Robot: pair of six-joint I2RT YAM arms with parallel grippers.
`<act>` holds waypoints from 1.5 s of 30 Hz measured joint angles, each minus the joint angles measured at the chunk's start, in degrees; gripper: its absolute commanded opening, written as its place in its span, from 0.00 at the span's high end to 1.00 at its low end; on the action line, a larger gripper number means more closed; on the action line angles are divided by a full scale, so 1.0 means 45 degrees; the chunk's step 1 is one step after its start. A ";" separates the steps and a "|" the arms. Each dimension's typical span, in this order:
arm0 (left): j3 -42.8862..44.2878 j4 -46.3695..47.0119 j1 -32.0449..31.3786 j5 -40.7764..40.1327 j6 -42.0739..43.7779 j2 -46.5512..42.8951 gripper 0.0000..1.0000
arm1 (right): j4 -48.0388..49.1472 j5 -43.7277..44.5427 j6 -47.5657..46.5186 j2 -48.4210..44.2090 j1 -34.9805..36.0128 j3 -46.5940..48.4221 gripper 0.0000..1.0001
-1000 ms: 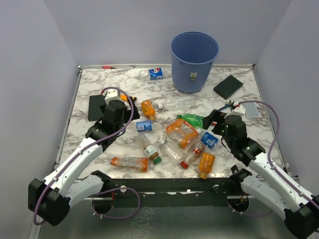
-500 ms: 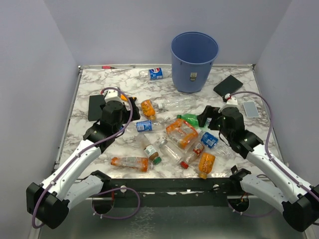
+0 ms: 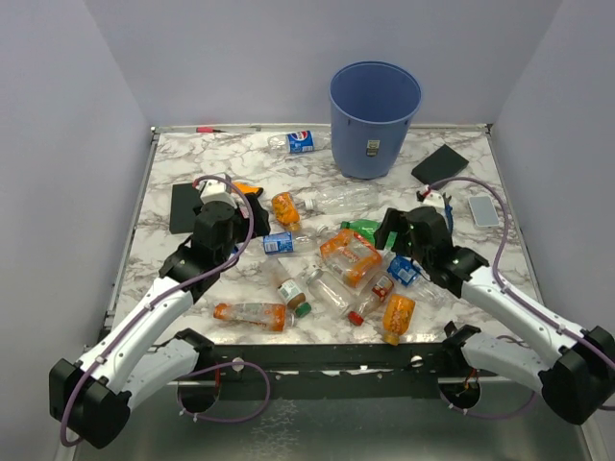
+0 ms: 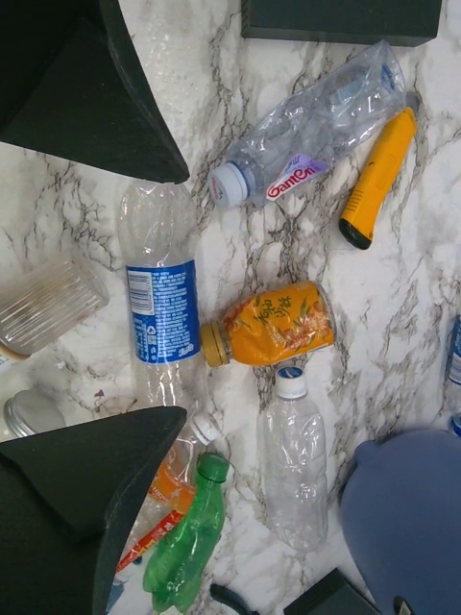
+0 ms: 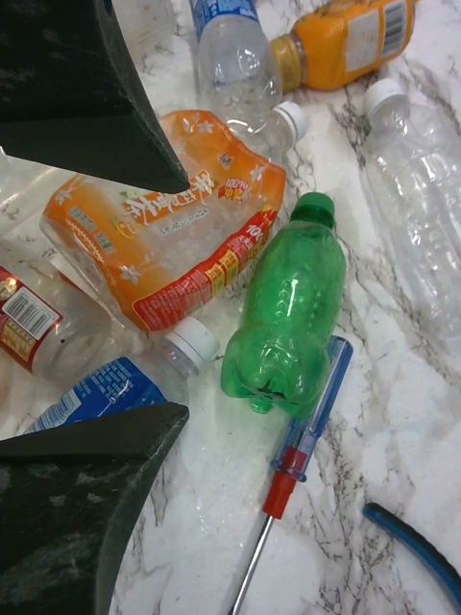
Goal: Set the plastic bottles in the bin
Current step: Pick up the plastic bottle at the center of the board.
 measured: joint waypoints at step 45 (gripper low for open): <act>-0.0845 0.1569 0.0000 0.2001 0.0097 -0.1001 0.01 | 0.1642 -0.0408 -0.0461 0.5717 -0.0933 0.3546 0.05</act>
